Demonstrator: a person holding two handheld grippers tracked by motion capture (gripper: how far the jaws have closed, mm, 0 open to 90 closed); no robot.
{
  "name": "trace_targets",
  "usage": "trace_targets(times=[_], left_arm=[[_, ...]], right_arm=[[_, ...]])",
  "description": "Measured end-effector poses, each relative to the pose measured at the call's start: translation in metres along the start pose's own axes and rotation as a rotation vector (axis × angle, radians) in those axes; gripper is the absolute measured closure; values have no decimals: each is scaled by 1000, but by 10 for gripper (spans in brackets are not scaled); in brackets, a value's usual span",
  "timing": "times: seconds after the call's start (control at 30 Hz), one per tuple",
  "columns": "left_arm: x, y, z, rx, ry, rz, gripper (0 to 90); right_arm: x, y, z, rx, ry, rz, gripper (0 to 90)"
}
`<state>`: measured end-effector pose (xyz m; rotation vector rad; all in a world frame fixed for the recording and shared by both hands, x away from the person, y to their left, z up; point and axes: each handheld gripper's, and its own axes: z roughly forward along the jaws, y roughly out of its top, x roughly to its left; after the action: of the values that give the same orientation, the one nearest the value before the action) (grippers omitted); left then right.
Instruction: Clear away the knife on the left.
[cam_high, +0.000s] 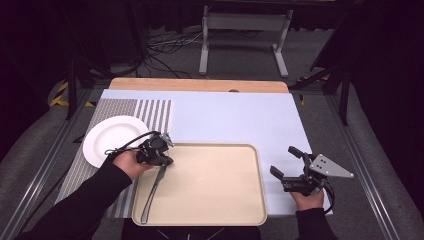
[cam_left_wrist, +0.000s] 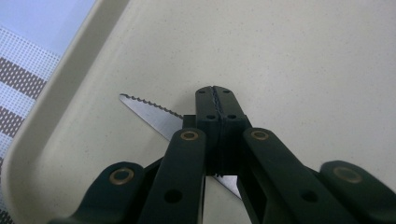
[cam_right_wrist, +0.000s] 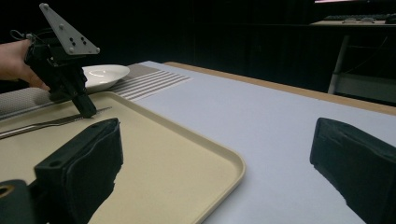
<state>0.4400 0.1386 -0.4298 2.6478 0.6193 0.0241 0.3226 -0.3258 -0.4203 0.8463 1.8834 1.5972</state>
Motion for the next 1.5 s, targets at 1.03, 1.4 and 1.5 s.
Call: trace_targets(times=[1.03, 1.4, 1.5], left_arm=[[11, -11, -16, -49, -12, -53, 736], [8, -15, -47, -219, -72, -58, 211], [6, -22, -56, -263, -68, -53, 94]], right_arm=[[0, -1, -1, 5, 1, 2, 33], [1, -1, -1, 5, 1, 2, 32], [1, -1, -1, 5, 2, 1, 32]])
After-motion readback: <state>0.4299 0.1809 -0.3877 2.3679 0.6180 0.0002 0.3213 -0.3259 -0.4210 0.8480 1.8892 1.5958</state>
